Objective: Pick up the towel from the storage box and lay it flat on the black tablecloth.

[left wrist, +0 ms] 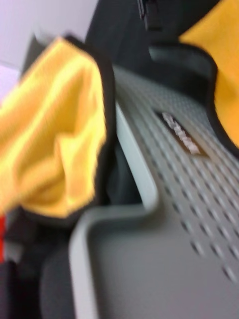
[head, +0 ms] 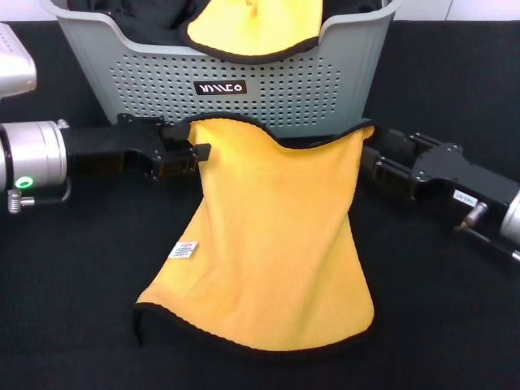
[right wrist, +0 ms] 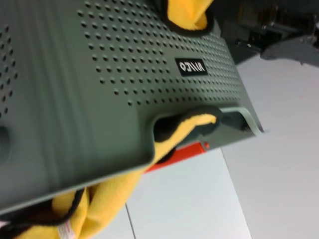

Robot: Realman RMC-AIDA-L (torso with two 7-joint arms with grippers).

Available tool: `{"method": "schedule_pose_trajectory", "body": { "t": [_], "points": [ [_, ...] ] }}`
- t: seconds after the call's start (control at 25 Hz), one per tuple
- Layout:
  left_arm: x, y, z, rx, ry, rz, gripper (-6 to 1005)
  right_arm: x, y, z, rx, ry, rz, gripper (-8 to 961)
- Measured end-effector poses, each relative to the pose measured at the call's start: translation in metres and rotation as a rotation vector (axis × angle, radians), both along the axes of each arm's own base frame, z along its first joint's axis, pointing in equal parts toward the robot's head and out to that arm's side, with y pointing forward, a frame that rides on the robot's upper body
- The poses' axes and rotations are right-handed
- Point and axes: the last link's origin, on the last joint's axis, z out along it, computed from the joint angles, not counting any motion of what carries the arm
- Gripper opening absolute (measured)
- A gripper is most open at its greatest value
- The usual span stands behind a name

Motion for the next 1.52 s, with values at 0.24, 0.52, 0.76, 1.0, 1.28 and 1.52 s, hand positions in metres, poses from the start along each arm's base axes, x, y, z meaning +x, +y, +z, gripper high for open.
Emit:
{"method": "schedule_pose_trajectory", "body": {
  "t": [0.24, 0.52, 0.76, 1.0, 1.28, 1.52],
  "points": [
    [0.014, -0.027, 0.009, -0.012, -0.113, -0.228, 534, 0.007, -0.022, 0.012, 0.011, 0.085, 0.032, 592],
    [0.026, -0.070, 0.007, -0.069, -0.230, -0.486, 543, 0.002, -0.054, 0.022, -0.112, 0.109, 0.237, 595],
    [0.029, -0.092, 0.013, -0.100, -0.343, -0.525, 551, -0.008, -0.069, 0.025, -0.191, 0.148, 0.351, 600],
    [0.025, -0.095, 0.015, -0.102, -0.358, -0.502, 559, -0.018, -0.066, 0.022, -0.225, 0.144, 0.398, 617],
    [0.024, -0.094, 0.015, -0.144, -0.364, -0.462, 639, -0.024, -0.063, 0.023, -0.226, 0.155, 0.422, 689],
    [0.025, -0.095, 0.016, -0.150, -0.374, -0.464, 652, -0.030, -0.063, 0.022, -0.233, 0.152, 0.457, 772]
  ]
}}
